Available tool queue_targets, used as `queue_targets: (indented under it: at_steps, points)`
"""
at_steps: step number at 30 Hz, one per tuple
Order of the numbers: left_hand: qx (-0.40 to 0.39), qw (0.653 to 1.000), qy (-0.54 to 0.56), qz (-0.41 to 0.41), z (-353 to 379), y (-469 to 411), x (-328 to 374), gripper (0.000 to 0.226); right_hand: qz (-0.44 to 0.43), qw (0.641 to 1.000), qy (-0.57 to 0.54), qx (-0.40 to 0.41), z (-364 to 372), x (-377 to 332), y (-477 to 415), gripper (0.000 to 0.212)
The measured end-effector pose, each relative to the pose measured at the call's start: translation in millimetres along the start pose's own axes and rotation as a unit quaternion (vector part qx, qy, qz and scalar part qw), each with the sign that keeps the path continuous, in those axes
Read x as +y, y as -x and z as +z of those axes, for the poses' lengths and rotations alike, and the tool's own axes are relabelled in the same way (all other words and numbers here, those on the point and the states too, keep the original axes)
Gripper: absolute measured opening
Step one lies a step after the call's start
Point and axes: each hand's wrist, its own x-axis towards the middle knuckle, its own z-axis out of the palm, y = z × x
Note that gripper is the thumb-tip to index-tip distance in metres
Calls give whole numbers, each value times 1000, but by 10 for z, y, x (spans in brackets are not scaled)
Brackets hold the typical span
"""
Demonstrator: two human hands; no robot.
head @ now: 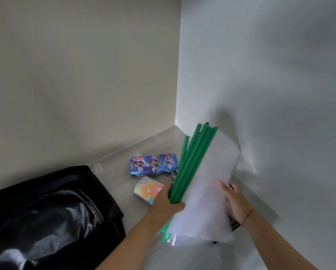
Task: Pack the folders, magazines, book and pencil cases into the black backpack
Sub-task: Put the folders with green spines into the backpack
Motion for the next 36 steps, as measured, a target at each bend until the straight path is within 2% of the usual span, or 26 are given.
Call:
queue_targets:
  at_steps: [3,7,10,15,22,24,28,36]
  points:
    - [-31,999,-5,13,-201,76,165,46,23,990,-108,-83,-80,-218,126,43]
    - [19,1000,0,-10,-545,189,181,51,-16,967,-186,-174,-141,-434,299,30]
    - [55,997,46,-34,-695,308,86,47,-46,961,-171,-211,-48,-524,451,31]
    - [77,987,134,-32,-881,463,-39,41,-71,964,-58,-250,169,-496,693,22]
    - [110,978,175,-26,-1033,572,-118,52,-92,975,3,-203,338,-294,875,42]
    - [105,981,163,-30,-1035,594,-144,50,-92,977,-12,-194,336,-201,923,45]
    - [96,986,128,-46,-964,587,-214,52,-77,974,-24,-210,332,6,990,36]
    - [150,980,118,-54,-889,612,-236,35,-83,986,67,-132,412,145,883,15]
